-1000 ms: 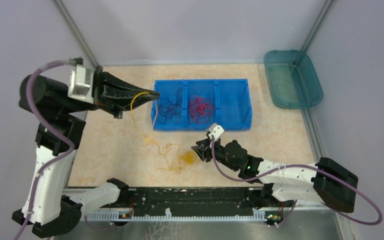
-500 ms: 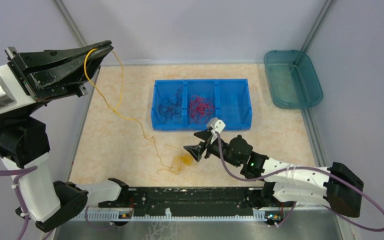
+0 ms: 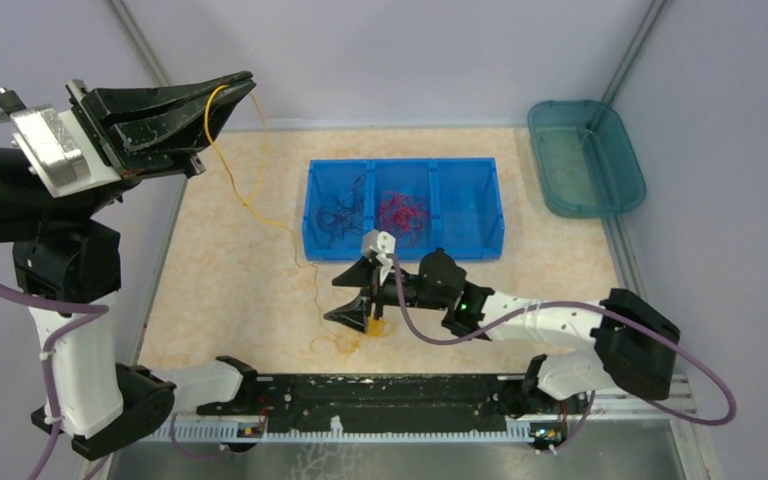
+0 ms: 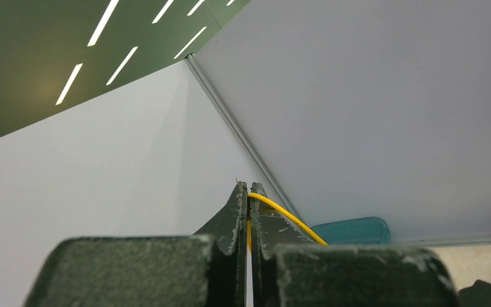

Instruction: Untangle the cables

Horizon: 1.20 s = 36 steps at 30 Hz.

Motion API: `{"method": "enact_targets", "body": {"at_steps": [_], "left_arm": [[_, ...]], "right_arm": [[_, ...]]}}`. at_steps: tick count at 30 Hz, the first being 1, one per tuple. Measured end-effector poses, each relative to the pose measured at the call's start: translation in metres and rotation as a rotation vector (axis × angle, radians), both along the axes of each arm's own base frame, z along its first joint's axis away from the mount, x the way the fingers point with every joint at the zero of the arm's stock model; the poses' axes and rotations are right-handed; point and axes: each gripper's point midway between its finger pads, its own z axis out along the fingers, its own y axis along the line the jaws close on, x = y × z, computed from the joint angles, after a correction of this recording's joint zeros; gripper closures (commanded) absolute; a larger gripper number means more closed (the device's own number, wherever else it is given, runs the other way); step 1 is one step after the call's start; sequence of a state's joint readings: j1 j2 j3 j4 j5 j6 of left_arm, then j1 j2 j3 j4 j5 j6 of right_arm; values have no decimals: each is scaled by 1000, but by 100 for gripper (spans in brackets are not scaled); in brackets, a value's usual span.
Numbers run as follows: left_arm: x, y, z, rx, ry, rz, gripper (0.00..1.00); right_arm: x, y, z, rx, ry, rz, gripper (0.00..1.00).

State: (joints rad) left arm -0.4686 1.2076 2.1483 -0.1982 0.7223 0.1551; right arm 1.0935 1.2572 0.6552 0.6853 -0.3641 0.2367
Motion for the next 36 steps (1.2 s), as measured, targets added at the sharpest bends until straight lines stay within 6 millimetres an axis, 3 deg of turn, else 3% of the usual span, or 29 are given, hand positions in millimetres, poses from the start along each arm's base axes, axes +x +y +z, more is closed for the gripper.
{"method": "enact_targets", "body": {"at_steps": [5,10,12,15,16,21,24,28,30,32,36], "left_arm": [[-8,4,4,-11,-25,1,100],[-15,8,6,-17,-49,5,100],[-18,9,7,-19,-60,8,100],[-19,10,6,-19,-67,12,100],[-18,10,5,-17,-66,13,100],[-10,9,-10,4,-52,38,100],[4,8,-31,28,-20,85,100],[31,5,-83,91,62,154,100],[48,2,-113,128,117,187,100],[62,-1,-146,168,178,209,100],[78,-7,-198,236,289,215,100]], "right_arm": [[-6,16,-37,-83,61,66,32],[-11,31,-58,-125,116,112,37],[-15,37,-64,-135,127,132,54],[-20,44,-73,-153,148,147,94],[-20,44,-75,-157,146,145,100],[-2,39,-67,-166,123,43,100],[19,27,-30,-121,85,-39,100],[49,4,60,31,-8,-146,100],[53,-9,113,120,-70,-182,100],[50,-19,150,182,-119,-195,100],[49,-32,189,239,-172,-229,100]]}}
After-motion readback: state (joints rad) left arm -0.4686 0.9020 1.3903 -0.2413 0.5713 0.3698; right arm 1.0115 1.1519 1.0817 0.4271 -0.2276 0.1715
